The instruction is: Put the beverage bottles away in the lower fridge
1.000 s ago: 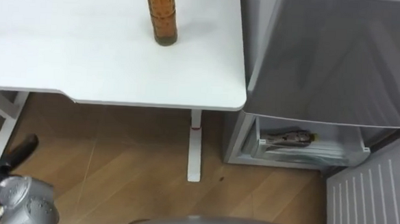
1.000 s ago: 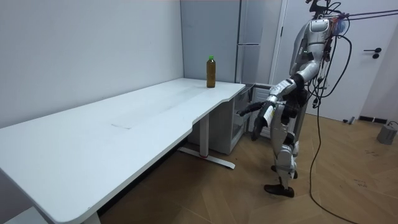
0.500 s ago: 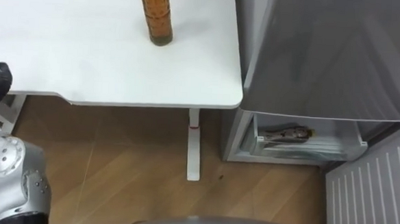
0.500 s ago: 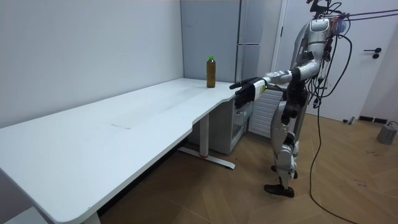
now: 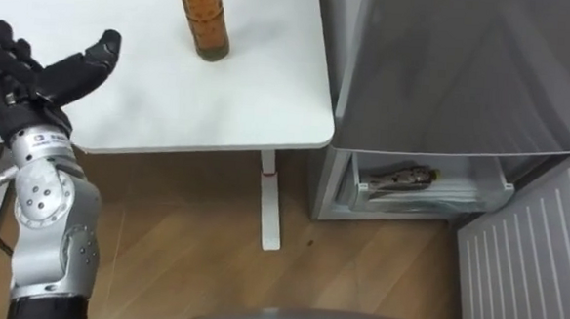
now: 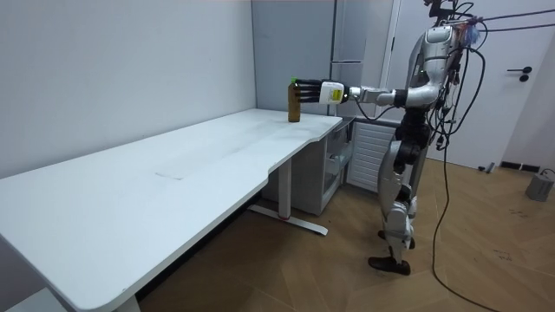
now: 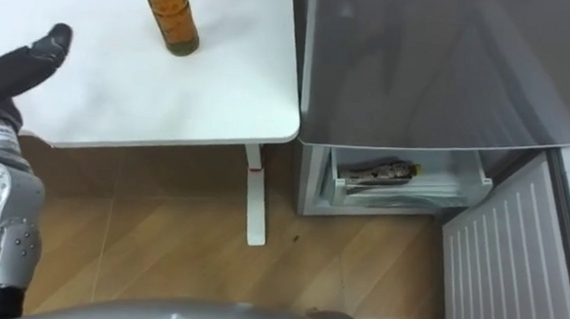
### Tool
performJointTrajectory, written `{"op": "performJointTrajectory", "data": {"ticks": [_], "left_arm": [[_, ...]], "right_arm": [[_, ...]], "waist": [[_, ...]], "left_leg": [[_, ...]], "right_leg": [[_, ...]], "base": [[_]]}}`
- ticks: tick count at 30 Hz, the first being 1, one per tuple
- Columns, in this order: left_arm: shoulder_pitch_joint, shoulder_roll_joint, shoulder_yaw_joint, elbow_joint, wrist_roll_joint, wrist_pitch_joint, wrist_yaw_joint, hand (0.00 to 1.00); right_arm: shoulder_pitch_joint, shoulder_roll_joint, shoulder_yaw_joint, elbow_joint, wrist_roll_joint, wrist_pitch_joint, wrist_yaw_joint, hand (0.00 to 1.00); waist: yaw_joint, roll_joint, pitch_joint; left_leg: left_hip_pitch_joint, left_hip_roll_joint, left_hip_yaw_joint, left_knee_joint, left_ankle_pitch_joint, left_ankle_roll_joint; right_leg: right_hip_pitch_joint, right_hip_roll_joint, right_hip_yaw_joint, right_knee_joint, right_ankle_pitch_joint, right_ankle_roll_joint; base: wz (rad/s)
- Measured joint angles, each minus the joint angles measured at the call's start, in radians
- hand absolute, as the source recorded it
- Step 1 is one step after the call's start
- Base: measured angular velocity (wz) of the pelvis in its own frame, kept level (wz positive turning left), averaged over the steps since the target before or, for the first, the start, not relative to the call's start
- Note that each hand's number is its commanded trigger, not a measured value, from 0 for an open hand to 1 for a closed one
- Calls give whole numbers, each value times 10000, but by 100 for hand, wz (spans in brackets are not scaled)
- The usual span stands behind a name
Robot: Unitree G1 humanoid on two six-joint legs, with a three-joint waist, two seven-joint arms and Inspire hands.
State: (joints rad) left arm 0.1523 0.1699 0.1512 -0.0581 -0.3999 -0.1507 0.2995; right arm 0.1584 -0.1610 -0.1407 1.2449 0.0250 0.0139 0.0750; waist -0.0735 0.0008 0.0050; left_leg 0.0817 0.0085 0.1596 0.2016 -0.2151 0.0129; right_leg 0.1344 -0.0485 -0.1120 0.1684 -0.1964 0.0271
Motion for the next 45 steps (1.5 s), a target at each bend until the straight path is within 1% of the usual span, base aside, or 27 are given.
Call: {"op": "performJointTrajectory", "data": {"ticks": [3, 5, 9, 12, 15, 16, 17, 20, 23, 26, 28, 30, 31, 33, 35, 39, 41, 43, 45], "left_arm": [[-40, 0, 3, 0, 15, 61, -446, 0], [-46, 0, 1, 0, 16, 229, -791, 0], [-79, 0, -6, -2, 0, 436, -1227, 0], [-288, 1, -12, -2, -15, 648, -1474, 0], [-499, 0, -15, -2, -135, 676, -1658, 0], [-493, -4, -16, -2, -401, 690, -1750, 0], [-482, -4, -19, -2, -719, 727, -1789, 0], [-483, -4, -17, -2, -1116, 806, -1793, 0], [-485, 10, -17, 4, -1102, 853, -1806, 0], [-484, 13, -15, 26, -1097, 952, -1811, 0], [-484, 14, 14, 26, -1103, 1133, -1811, 0], [-490, 29, 17, 26, -1100, 1240, -1819, 0], [-524, 32, 17, 26, -1098, 1312, -1823, 0], [-624, 32, 11, 99, -1098, 1388, -1826, 0], [-858, 38, 18, 325, -1098, 1474, -1826, 0], [-1215, 40, 48, 326, -1091, 1566, -1827, 0], [-1441, 80, 102, 330, -1064, 1645, -1828, 0], [-1857, 107, 116, 507, -963, 1777, -1828, 0], [-2023, 134, 117, 616, -880, 1853, -1828, 0]], "right_arm": [[-23, 1, -5, 0, -3, -3, -9, 0], [-18, 11, -5, 3, -3, -3, -66, 0], [-23, 17, 8, 19, 3, 5, -85, 0], [-61, 16, 5, 33, 2, 28, -106, 0], [-152, 2, 0, 255, -1, 79, -133, 0], [-176, -1, 0, 324, -1, 93, -182, 0], [-159, -1, 5, 375, -2, 98, -207, 0], [-90, 0, 7, 383, -2, 146, -231, 0], [0, -2, 14, 385, -8, 304, -310, 0], [55, -2, 16, 389, -9, 315, -383, 0], [69, -5, 14, 390, -26, 324, -438, 0], [27, -5, 15, 387, -59, 345, -469, 0], [-7, -5, 15, 395, -88, 426, -494, 0], [18, -5, 17, 440, -148, 531, -503, 0], [14, -5, 20, 428, -348, 532, -503, 0], [43, -5, 9, 404, -492, 548, -488, 0], [69, -9, -3, 346, -865, 648, -424, 0], [64, -49, 6, 266, -1336, 787, -264, 0], [54, -49, -14, 267, -1638, 888, -178, 0]], "waist": [[-45, -8, -2], [-53, -19, 7], [-64, -13, 18], [-62, 6, 28], [-67, 9, 31], [-71, 3, 36], [-89, 3, 35], [-100, 8, 30], [-90, 20, 27], [-64, 38, 34], [-43, 71, 61], [-53, 82, 55], [-74, 82, 56], [-125, 77, 61], [-120, 97, 71], [-151, 113, 73], [-166, 126, 77], [-216, 176, 80], [-329, 207, 76]], "left_leg": [[13, -2, 9, -36, 1, 0], [22, -2, 11, -36, 2, -1], [-14, -4, 14, -36, 1, 0], [-2, -2, 12, -40, 0, -1], [62, 0, 34, -51, 1, -1], [129, -1, 58, -92, 2, -1], [179, -1, 66, -136, 3, -2], [170, -3, 75, -140, 2, -2], [187, -2, 83, -142, 2, -2], [212, 1, 134, -142, 2, -2], [328, 10, 251, -223, 2, -3], [362, 11, 259, -236, 1, -3], [368, 10, 258, -235, 1, -3], [388, 18, 274, -228, 2, -3], [430, 30, 309, -231, 1, -4], [438, 41, 344, -228, -1, -6], [448, 54, 409, -230, -2, -8], [456, 62, 472, -230, -2, -8], [480, 74, 479, -231, -2, -8]], "right_leg": [[-53, 2, 25, 0, 1, 0], [-48, 2, 31, 0, 1, 0], [-52, 1, 28, 1, 1, 0], [-59, 4, 36, 3, 1, 0], [-42, 5, 59, 6, 1, 0], [-13, 6, 80, 11, 1, 0], [14, 12, 92, 16, 1, 0], [-13, 14, 119, 19, 1, 0], [-11, 21, 166, 24, 1, 0], [-18, 21, 225, 24, 1, 0], [1, 30, 313, 28, 1, 0], [24, 32, 318, 35, 1, 0], [22, 32, 326, 34, 1, 0], [24, 35, 325, 48, 1, 0], [29, 44, 347, 83, 1, -1], [29, 51, 364, 81, 5, -7], [22, 65, 419, 85, 7, -10], [6, 75, 485, 129, 7, -12], [-27, 90, 564, 178, 7, -12]], "base": [[0], [0], [0], [0], [-4], [-6], [-5], [0], [-3], [-8], [-14], [-4], [0], [-2], [-6], [-2], [-6], [-7], [-8]]}}
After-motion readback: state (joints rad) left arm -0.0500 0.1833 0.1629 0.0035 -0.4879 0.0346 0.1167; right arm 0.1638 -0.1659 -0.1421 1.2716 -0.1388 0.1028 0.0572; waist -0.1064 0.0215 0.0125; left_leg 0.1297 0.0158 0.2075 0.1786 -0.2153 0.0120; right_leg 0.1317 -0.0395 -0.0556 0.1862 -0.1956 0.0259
